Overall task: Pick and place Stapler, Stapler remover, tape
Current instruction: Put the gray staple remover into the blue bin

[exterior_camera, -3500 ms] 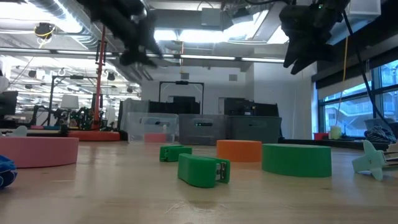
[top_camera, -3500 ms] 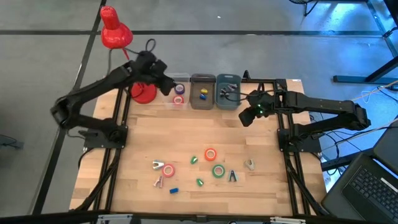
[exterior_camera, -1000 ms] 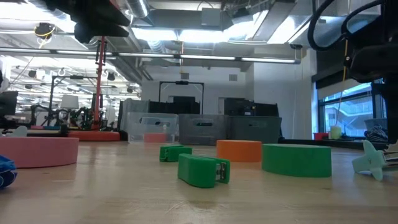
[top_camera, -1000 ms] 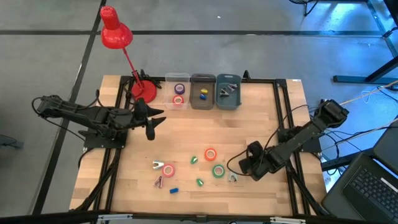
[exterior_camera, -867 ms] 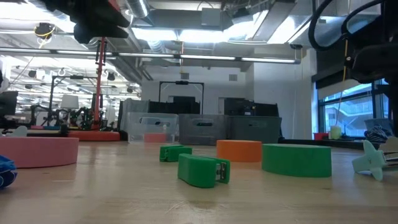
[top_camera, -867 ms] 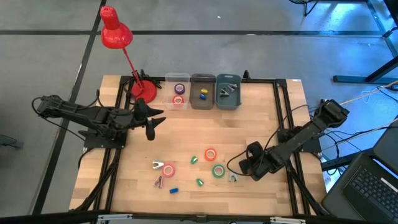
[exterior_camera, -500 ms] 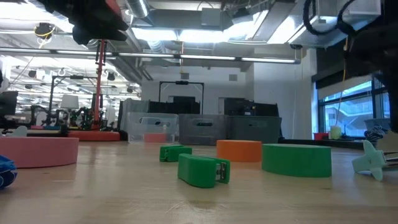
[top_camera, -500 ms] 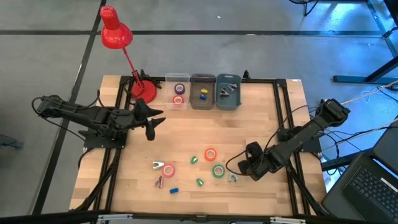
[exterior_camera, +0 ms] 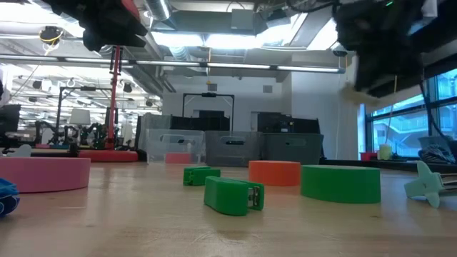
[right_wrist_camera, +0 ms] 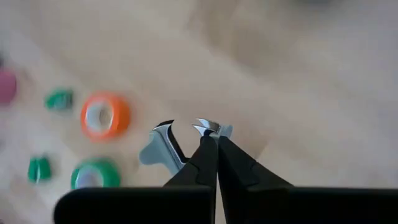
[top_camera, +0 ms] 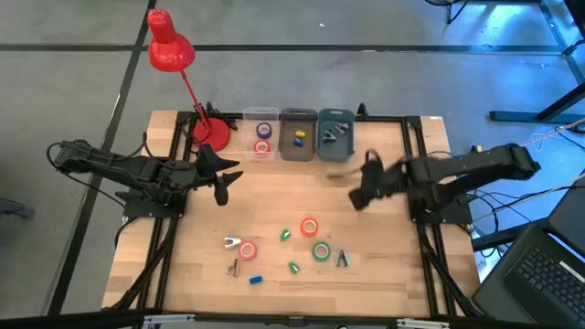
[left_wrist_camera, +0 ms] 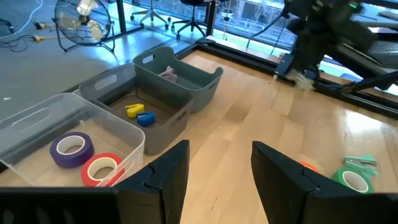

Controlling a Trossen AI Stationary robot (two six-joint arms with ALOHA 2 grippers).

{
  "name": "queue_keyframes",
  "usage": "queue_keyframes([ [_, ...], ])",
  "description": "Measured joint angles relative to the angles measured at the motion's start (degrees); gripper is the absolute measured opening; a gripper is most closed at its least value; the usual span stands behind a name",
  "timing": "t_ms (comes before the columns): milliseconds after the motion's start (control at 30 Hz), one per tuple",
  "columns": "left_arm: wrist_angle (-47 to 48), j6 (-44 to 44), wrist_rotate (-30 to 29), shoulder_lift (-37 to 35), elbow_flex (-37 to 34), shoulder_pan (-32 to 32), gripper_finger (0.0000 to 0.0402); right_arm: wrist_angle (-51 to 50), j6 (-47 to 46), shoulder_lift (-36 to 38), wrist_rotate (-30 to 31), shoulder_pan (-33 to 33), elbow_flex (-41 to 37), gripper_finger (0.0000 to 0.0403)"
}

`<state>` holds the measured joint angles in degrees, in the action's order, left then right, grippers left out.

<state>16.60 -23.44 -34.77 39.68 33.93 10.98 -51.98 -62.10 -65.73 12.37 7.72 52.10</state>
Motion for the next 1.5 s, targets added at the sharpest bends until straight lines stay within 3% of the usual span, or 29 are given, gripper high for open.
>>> queue_keyframes([
  [267, -0.1, 0.0, -0.8, 0.0, 0.0, 0.0, 0.0164, 13.0, 29.0, -1.0, -10.9, -26.4, 0.0, 0.0],
  [400, -1.0, 0.1, -1.6, 0.0, 0.0, 0.0, 0.0164, 20.6, 36.2, -4.7, -17.4, -36.5, 0.0, 0.0],
  [533, -2.4, 0.1, -3.2, 0.1, 0.0, -0.1, 0.0164, 23.4, 42.3, -11.5, -22.5, -42.6, 2.9, 0.0],
  [833, -3.2, 0.2, -4.6, 0.1, 0.0, -0.6, 0.0164, 13.4, 58.7, -33.1, -22.2, -46.6, 19.4, 0.0],
  [1000, -3.2, 0.2, -4.6, 0.1, 0.0, -0.6, 0.0164, 8.3, 63.7, -40.7, -19.1, -47.1, 25.3, 0.0],
  [1300, -3.1, 0.6, -4.6, 0.1, 0.0, -0.6, 0.0164, 6.2, 64.0, -44.3, -19.6, -47.2, 25.7, 0.0004],
  [1500, -3.1, 3.4, -4.6, 0.1, 0.0, -0.6, 0.0164, 6.3, 61.5, -44.3, -19.5, -47.2, 25.7, 0.0042],
])
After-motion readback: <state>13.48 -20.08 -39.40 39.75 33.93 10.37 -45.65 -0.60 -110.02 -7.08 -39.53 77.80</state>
